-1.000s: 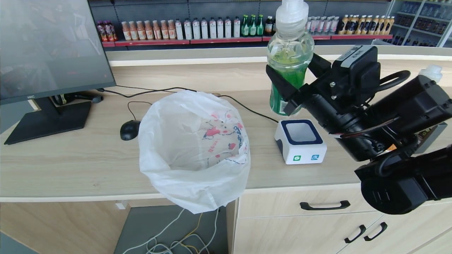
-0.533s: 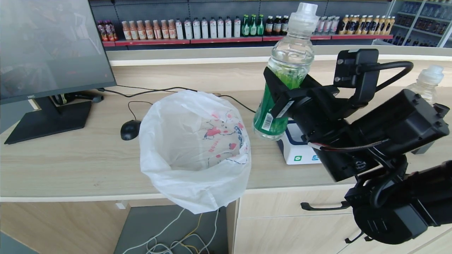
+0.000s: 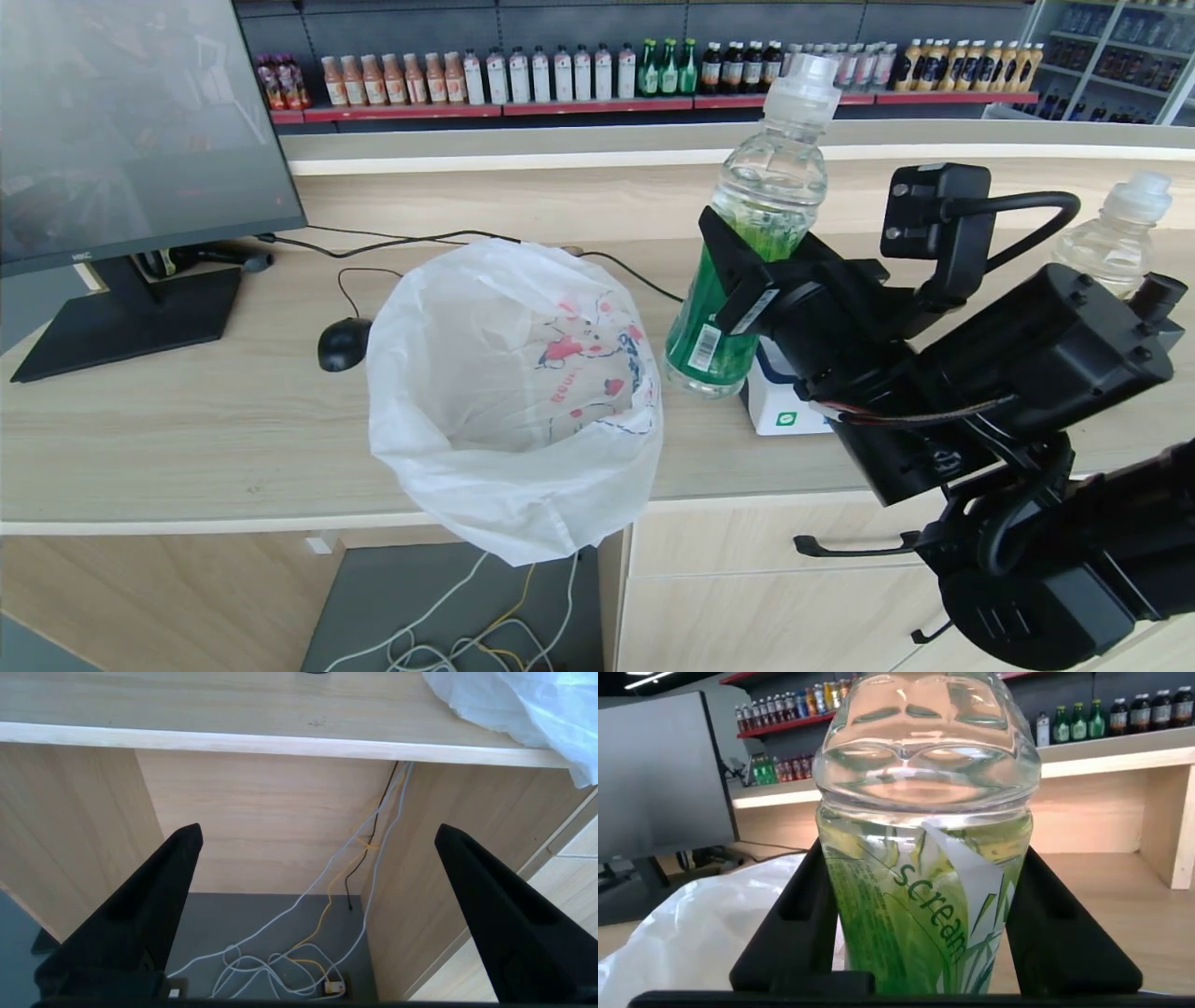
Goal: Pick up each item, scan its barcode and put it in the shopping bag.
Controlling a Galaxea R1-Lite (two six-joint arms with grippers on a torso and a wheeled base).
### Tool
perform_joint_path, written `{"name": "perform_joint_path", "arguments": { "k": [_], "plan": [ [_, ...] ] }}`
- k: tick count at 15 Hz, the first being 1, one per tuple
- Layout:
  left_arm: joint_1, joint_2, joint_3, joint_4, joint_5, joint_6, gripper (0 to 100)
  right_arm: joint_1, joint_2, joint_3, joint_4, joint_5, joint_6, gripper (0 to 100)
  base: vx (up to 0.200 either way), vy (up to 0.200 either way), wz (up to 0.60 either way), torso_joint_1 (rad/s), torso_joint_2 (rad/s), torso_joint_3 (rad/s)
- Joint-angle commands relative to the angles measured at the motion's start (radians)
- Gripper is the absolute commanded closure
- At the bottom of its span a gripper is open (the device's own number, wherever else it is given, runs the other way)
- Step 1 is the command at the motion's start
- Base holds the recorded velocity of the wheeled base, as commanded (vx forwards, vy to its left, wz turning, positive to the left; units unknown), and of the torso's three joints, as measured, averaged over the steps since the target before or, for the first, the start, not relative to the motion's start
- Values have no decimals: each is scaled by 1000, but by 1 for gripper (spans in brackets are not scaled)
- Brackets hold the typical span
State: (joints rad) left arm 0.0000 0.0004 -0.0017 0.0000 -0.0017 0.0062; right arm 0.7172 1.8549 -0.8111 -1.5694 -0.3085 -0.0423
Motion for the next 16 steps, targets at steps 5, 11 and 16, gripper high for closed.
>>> {"name": "perform_joint_path", "arguments": {
  "k": [5,11,16],
  "plan": [
    [0,0,0,2,0,0,0,-4,-2,-8,-1,0,10,100,0,0,0,0,0,0],
    [0,0,0,2,0,0,0,-36,6,-43,-1,0,4,100,0,100,0,0,2,0],
    [0,0,0,2,0,0,0,-47,29,-65,-1,0,6,100,0,200,0,1,3,0]
  ]
}}
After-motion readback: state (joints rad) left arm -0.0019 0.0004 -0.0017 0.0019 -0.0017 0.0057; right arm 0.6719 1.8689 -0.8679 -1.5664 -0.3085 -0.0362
